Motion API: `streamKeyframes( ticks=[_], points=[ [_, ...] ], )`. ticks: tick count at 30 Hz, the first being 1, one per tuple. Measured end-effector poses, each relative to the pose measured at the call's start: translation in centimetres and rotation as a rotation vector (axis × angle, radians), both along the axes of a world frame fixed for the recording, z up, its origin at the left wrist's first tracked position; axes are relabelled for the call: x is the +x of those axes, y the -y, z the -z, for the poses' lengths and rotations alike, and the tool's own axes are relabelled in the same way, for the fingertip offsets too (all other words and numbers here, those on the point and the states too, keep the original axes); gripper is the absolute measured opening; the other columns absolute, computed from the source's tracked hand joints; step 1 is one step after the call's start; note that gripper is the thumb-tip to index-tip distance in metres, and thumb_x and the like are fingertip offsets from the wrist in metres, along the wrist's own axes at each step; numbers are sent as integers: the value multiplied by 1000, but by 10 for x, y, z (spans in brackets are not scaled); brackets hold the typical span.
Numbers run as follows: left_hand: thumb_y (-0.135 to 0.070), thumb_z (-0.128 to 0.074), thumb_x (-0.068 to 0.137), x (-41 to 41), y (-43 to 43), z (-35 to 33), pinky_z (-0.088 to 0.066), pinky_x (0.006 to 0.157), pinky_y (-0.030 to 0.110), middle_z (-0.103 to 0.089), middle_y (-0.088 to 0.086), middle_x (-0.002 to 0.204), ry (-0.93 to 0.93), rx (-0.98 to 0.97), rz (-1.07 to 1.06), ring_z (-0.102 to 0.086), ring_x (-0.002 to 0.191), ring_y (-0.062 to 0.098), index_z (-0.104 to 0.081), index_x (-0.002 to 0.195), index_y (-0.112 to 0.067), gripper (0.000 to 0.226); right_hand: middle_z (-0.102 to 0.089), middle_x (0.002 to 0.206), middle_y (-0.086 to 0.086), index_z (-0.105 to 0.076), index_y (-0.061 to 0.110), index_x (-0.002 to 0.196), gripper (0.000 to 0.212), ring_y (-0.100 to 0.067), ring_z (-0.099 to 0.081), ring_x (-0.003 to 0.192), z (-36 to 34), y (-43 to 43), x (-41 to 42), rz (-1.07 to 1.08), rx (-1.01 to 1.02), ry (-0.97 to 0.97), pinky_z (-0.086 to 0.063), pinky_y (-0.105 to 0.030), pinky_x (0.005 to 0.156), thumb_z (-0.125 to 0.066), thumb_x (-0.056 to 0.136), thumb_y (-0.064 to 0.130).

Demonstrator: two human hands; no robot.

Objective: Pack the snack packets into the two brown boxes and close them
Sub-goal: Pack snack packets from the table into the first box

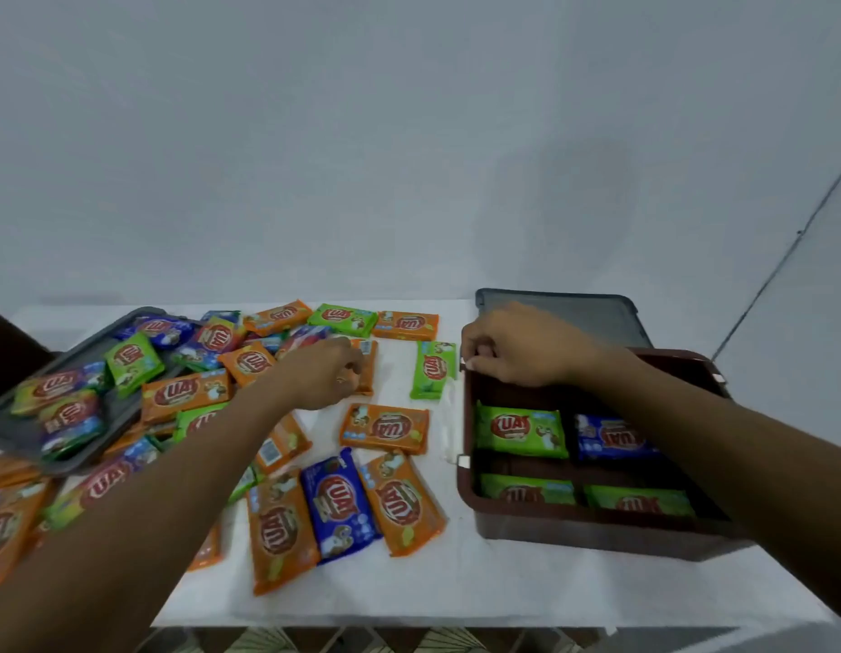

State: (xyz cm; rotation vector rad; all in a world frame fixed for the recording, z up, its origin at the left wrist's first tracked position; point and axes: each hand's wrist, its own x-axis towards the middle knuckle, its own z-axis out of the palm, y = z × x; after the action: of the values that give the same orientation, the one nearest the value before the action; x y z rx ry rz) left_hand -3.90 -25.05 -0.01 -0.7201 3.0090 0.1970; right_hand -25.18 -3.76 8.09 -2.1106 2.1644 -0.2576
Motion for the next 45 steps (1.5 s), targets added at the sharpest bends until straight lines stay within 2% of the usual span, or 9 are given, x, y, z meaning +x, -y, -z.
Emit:
streamKeyframes(
  ticks=[6, 11, 15, 18, 24, 27, 30, 36, 45],
  points=[
    [-66, -54, 83, 1, 51, 22, -46, 72, 34, -55, 6, 99, 73, -9, -141, -57, 91, 22, -56, 101, -18, 51, -67, 87, 10, -68, 23, 85, 9, -12, -58, 83, 13, 76, 67, -3, 252, -129, -44, -28, 63, -61, 87, 28],
    [-93, -42, 64, -34, 15, 29, -21, 112, 54, -38, 17, 148, 182, -162, -341, -30, 138, 37, -37, 144, -16, 111, -65, 90, 1, -60, 20, 88, 8, -17, -59, 86, 27, 80, 86, -24, 420, -293, -49, -31, 72, -60, 90, 27],
    [-63, -65, 76, -40, 20, 16, -46, 85, 41, -56, 15, 123, 92, -50, -308, -54, 111, 31, -46, 128, -9, 77, -63, 100, -3, -62, 14, 111, 29, -20, -60, 90, 40, 90, 96, -3, 514, -363, -54, -36, 82, -63, 89, 33],
    [-33, -63, 87, -34, 38, -4, -44, 60, 31, -62, 12, 109, 10, 185, -300, -55, 83, 23, -52, 112, -6, 39, -62, 105, -4, -61, 16, 119, 35, -20, -61, 93, 50, 98, 96, 28, 549, -339, -55, -37, 82, -65, 88, 32],
    [-3, -44, 95, 6, 69, -11, -37, 51, 25, -63, 13, 100, -177, 692, -410, -46, 56, 12, -48, 136, -2, 41, -55, 126, -7, -48, 16, 134, 63, -24, -56, 109, 78, 116, 102, 73, 571, -275, -52, -38, 87, -71, 81, 41],
    [-16, -40, 100, 15, 75, -11, -48, 81, 37, -60, 11, 127, -240, 821, -415, -61, 102, 24, -46, 140, -9, 41, -56, 115, -7, -51, 13, 126, 57, -21, -56, 98, 78, 122, 108, 87, 597, -253, -50, -31, 77, -74, 80, 36],
    [-42, -53, 92, 23, 78, -14, -42, 99, 47, -35, 5, 154, -269, 859, -453, -40, 134, 29, -45, 140, -23, 52, -55, 100, -4, -52, 14, 106, 37, -19, -55, 89, 76, 126, 112, 80, 634, -234, -48, -30, 75, -73, 81, 32],
    [-41, -76, 79, 27, 77, -30, -50, 71, 38, -56, 7, 113, -217, 714, -287, -61, 92, 19, -36, 122, -23, 61, -58, 116, -8, -50, 10, 124, 31, -19, -56, 94, 49, 114, 107, 130, 548, -52, -42, -24, 70, -56, 94, 17],
    [-42, -82, 62, -2, 23, -74, -55, 76, 37, -63, -3, 108, -411, 513, -43, -65, 87, 15, -59, 109, -24, 56, -65, 101, 2, -64, 21, 101, 22, -13, -62, 86, -35, 27, 50, 413, 142, 444, -47, -28, 71, -66, 87, 37]
  ],
)
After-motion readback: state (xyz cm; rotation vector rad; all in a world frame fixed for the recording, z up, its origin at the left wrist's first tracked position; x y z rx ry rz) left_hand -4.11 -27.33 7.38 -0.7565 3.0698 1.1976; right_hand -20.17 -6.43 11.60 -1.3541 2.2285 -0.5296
